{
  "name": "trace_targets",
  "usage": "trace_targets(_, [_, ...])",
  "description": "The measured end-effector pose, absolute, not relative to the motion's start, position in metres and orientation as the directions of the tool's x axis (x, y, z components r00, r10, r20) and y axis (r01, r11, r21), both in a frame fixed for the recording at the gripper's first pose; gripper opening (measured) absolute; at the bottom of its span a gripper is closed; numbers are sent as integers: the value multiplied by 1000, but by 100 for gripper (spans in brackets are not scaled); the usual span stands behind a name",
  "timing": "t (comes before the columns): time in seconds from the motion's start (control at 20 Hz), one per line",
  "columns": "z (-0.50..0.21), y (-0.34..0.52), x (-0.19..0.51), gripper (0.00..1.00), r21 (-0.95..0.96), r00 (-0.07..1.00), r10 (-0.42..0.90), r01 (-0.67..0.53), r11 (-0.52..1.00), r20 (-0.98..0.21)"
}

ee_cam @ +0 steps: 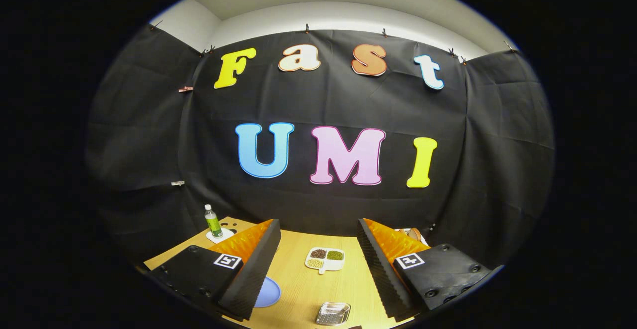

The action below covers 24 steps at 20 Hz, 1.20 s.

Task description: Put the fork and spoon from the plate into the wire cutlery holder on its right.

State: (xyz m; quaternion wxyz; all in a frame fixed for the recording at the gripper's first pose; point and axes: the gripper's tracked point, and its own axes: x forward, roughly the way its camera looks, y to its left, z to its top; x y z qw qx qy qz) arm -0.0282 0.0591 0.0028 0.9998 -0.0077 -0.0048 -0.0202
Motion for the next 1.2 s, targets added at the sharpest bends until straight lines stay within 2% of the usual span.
trace_targets(0.4, [-10, 91, -29, 96, -2, 999, -23, 23, 1000, -36])
trace_targets(0.6, [-65, 134, -23, 96, 39, 969, 65, -57, 998, -238])
trace_targets(0.9, [-172, 202, -14, 96, 67, 815, 173, -163, 984, -553])
trace_targets(1.1, [-239, 232, -14, 90, 94, 704, 196, -181, 979, -682])
trace_targets(1.2, [-273, 239, -10, 82, 99, 658, 188, -171, 980, -729])
